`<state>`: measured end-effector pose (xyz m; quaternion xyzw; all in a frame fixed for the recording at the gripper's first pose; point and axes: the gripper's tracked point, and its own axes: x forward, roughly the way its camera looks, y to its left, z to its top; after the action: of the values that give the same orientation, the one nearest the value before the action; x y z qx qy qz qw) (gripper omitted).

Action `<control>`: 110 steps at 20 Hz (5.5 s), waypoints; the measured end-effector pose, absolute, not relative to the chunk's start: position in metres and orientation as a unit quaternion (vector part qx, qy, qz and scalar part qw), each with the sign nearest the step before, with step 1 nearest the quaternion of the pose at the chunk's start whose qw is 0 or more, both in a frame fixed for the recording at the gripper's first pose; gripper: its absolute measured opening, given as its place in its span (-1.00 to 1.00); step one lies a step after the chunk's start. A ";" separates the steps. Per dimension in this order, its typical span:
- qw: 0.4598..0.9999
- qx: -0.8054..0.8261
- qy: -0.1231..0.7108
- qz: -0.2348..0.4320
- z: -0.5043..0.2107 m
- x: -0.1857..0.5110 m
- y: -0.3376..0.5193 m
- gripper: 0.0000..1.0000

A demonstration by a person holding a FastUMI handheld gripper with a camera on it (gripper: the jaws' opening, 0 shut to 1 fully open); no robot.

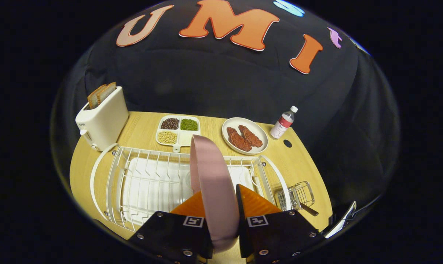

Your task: Take the plate from the dish rack, then take the spoon from the basket and place it into the plate.

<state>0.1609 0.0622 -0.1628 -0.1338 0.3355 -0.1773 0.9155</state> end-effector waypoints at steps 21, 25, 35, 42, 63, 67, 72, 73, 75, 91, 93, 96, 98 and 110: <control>0.933 0.083 0.336 -0.093 -0.128 0.071 0.062 -0.43; 0.925 0.151 0.345 -0.054 -0.133 0.024 0.059 -0.43; 0.880 0.287 0.379 0.002 -0.205 -0.069 0.052 -0.44; 0.835 0.352 0.422 0.012 -0.272 -0.089 0.066 -0.44; 0.823 0.329 0.464 0.006 -0.323 -0.063 0.076 -0.32; 0.829 0.317 0.461 -0.005 -0.315 -0.068 0.054 -0.01; 0.861 0.276 0.423 -0.064 -0.292 -0.068 -0.016 0.30; 0.870 0.264 0.409 -0.076 -0.283 -0.065 -0.033 0.34; 0.892 0.223 0.379 -0.102 -0.264 -0.058 -0.065 0.52; 0.977 -0.010 0.152 -0.148 -0.153 0.029 -0.139 0.97; 0.978 -0.032 0.139 -0.150 -0.158 0.038 -0.141 0.98; 0.977 -0.050 0.136 -0.155 -0.172 0.048 -0.146 0.98; 0.977 -0.062 0.128 -0.161 -0.178 0.055 -0.152 0.98; 0.981 -0.045 0.129 -0.140 -0.205 0.086 -0.164 -0.04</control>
<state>0.0864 -0.1645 -0.2054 -0.0450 0.1285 -0.1404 0.9807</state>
